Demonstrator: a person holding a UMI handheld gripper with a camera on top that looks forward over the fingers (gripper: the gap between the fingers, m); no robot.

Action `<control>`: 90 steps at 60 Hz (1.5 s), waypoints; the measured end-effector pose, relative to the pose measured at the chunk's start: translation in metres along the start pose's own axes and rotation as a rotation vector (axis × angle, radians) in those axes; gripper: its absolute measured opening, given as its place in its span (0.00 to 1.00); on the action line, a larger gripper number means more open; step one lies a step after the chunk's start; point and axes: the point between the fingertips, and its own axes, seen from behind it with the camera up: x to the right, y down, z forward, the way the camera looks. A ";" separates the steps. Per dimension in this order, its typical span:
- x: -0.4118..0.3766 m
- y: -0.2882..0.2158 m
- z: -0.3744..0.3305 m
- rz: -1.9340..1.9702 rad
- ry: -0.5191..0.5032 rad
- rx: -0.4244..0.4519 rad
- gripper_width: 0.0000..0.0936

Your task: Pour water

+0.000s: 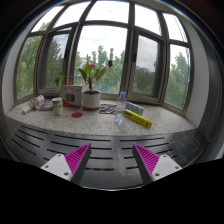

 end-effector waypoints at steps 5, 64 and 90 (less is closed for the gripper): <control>0.016 0.009 0.048 0.009 -0.014 -0.006 0.91; 0.051 -0.122 0.476 0.011 -0.060 0.213 0.50; 0.057 -0.155 0.455 -0.049 0.115 0.239 0.34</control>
